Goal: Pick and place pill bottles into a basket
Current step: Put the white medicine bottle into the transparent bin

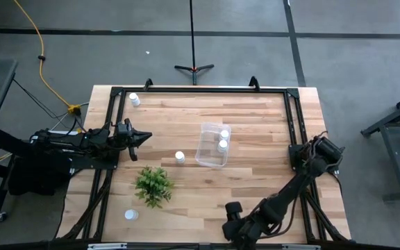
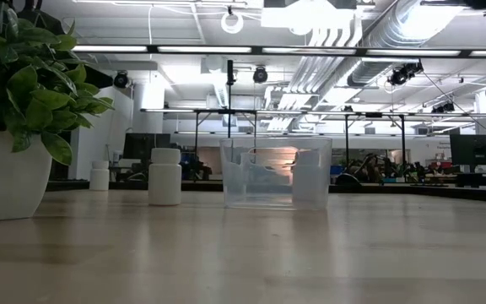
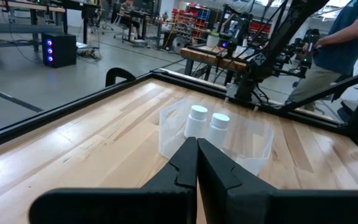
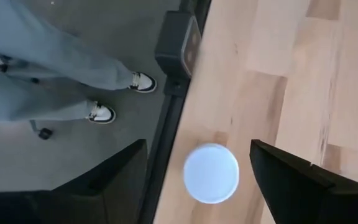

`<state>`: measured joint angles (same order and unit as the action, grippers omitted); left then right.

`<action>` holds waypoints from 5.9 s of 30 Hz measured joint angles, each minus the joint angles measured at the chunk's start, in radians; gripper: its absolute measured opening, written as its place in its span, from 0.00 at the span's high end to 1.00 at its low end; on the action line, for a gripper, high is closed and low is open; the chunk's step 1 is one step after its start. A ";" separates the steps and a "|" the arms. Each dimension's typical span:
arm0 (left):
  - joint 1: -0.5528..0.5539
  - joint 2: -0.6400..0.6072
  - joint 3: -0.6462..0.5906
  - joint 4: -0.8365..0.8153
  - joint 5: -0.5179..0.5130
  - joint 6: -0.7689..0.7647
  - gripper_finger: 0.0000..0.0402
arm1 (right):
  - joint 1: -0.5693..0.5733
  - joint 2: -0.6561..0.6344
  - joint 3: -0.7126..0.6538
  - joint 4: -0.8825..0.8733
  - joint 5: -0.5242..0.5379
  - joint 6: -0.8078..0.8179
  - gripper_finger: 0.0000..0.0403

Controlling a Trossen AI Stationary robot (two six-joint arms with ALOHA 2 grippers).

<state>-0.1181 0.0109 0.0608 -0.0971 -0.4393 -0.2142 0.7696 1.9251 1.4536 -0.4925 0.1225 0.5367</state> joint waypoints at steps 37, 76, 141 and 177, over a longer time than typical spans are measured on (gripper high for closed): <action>0.000 0.000 0.000 0.000 0.000 0.000 0.88 | 0.006 0.000 -0.187 0.205 0.043 -0.067 0.36; 0.000 0.000 0.000 0.000 0.000 0.000 0.88 | -0.037 -0.005 -0.187 0.183 0.011 0.008 0.63; 0.000 0.000 0.000 0.001 0.036 0.001 0.88 | -0.630 -0.280 -0.187 -0.132 0.157 0.000 0.63; 0.000 0.000 0.000 0.000 0.036 0.000 0.88 | -0.678 -0.279 -0.318 -0.046 0.109 -0.061 0.63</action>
<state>-0.1181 0.0105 0.0608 -0.0967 -0.4034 -0.2142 0.0917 1.6463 1.1359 -0.5386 0.2312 0.4755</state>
